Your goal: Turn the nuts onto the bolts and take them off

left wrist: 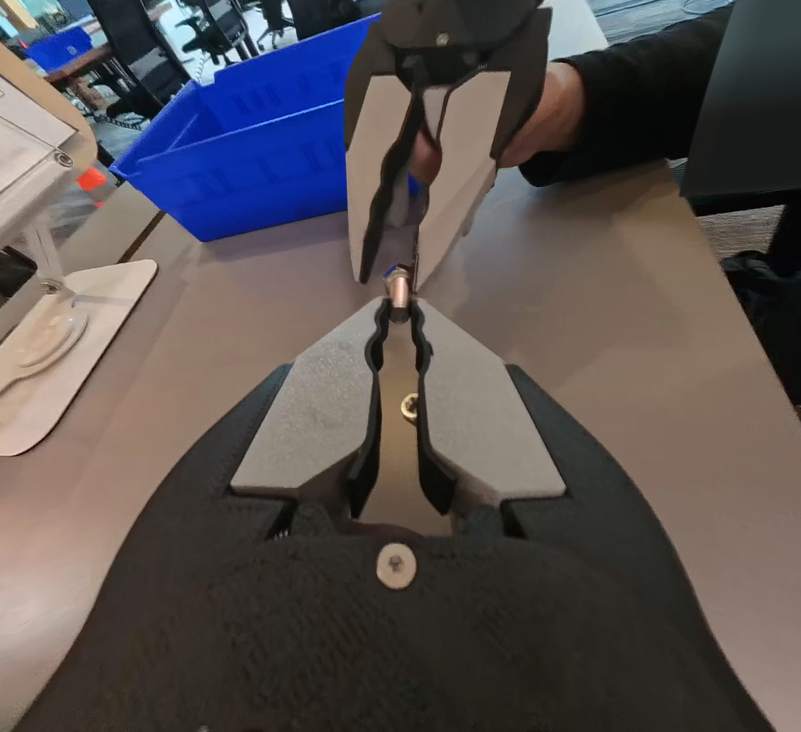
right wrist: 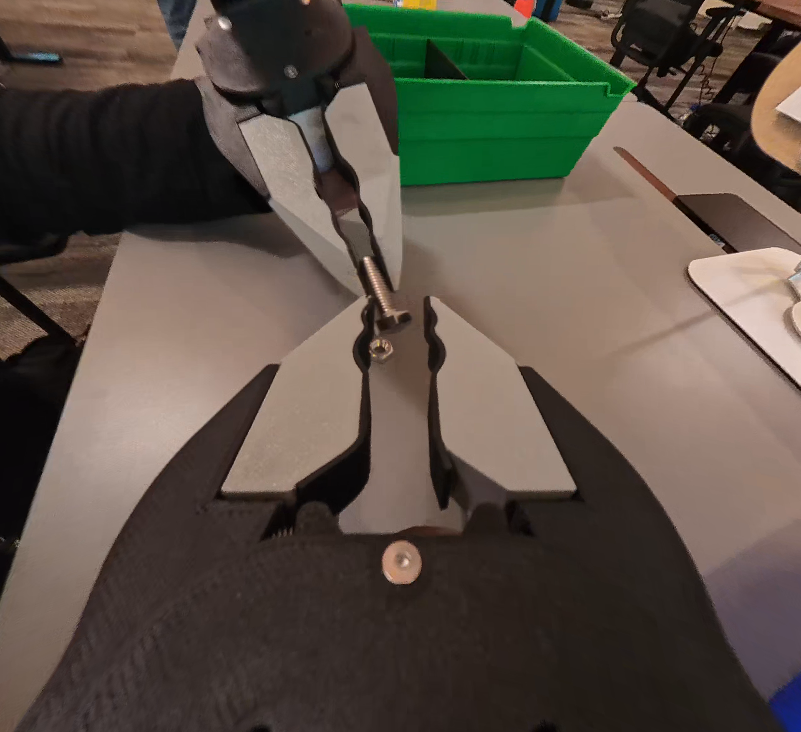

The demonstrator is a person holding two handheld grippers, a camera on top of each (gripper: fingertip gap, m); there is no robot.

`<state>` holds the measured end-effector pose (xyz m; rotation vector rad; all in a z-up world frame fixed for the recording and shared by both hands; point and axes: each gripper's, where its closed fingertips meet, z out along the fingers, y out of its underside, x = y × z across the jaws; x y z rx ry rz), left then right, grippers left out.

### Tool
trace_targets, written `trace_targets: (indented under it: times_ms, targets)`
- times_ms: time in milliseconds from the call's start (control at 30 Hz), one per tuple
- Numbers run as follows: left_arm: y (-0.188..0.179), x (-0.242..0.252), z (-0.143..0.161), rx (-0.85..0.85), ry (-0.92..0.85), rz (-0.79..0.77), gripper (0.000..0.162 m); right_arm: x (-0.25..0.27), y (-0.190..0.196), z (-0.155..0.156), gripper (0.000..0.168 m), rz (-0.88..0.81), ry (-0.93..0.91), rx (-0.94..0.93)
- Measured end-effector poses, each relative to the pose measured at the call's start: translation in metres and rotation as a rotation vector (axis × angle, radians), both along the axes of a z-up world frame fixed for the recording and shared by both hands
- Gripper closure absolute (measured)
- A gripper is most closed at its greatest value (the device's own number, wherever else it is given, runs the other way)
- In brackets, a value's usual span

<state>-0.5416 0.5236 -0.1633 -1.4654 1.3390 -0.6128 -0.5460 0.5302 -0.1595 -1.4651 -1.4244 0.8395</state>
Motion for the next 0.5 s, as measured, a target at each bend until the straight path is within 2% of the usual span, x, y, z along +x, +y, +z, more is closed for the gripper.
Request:
trace_targets:
  times_ms: [67,267,500]
  targets:
    - [0.001,0.001,0.003,0.004,-0.016,0.007,0.155,-0.002,-0.001,-0.006,0.153,0.008,-0.019,0.005]
    - [-0.002,0.005,0.011,-0.027,-0.081,-0.011,0.155,-0.005,-0.004,-0.010,0.152,0.017,-0.031,0.029]
    - [-0.001,0.008,0.018,-0.048,-0.151,-0.005,0.155,-0.009,-0.005,-0.007,0.153,0.026,0.030,-0.060]
